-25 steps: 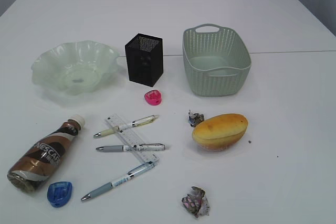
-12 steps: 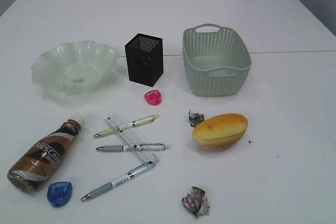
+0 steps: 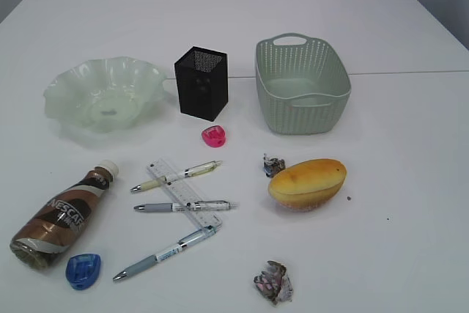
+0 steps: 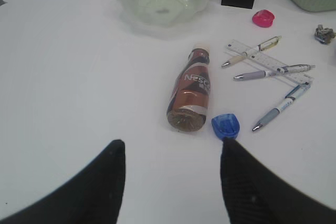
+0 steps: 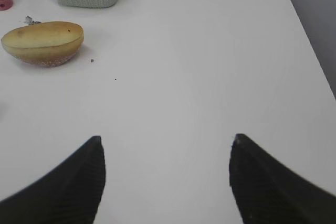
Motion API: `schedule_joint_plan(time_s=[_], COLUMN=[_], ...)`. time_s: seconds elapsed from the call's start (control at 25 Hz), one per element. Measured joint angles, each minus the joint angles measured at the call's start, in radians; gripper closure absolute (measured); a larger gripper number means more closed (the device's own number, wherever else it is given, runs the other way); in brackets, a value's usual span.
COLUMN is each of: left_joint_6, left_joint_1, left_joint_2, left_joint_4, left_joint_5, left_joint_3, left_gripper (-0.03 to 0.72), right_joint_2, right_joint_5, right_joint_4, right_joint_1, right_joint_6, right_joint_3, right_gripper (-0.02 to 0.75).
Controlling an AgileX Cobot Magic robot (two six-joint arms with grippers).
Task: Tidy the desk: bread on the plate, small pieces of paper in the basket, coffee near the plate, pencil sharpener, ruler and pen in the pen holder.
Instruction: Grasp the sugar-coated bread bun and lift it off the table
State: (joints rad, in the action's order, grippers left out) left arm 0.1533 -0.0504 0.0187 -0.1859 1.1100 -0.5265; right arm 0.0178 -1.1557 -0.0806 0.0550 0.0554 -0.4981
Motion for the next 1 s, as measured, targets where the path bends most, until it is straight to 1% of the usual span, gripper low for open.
schedule_joint_plan(time_s=[0.2, 0.36, 0.56, 0.84, 0.92, 1.0], left_joint_6=[0.000, 0.000, 0.000, 0.000, 0.000, 0.000], left_joint_1=[0.000, 0.000, 0.000, 0.000, 0.000, 0.000], left_joint_2=[0.051, 0.138, 0.216, 0.233, 0.233, 0.233], left_joint_4=[0.000, -0.012, -0.045, -0.070, -0.075, -0.075], left_joint_5=[0.008, 0.008, 0.016, 0.024, 0.026, 0.029], left_joint_3=[-0.081, -0.144, -0.153, -0.153, -0.153, -0.153], left_gripper=[0.265, 0.265, 0.266, 0.266, 0.266, 0.266], right_joint_2=[0.000, -0.085, -0.251, -0.489, -0.575, -0.661], right_joint_5=[-0.007, -0.044, -0.065, -0.102, -0.104, -0.104], right_joint_4=[0.000, 0.023, 0.060, 0.098, 0.126, 0.184], right_joint_1=[0.000, 0.000, 0.000, 0.002, 0.002, 0.002], right_joint_6=[-0.033, -0.086, -0.173, -0.281, -0.307, -0.316], right_joint_3=[0.000, -0.026, -0.102, -0.261, -0.308, -0.364], right_gripper=[0.195, 0.195, 0.195, 0.195, 0.195, 0.195])
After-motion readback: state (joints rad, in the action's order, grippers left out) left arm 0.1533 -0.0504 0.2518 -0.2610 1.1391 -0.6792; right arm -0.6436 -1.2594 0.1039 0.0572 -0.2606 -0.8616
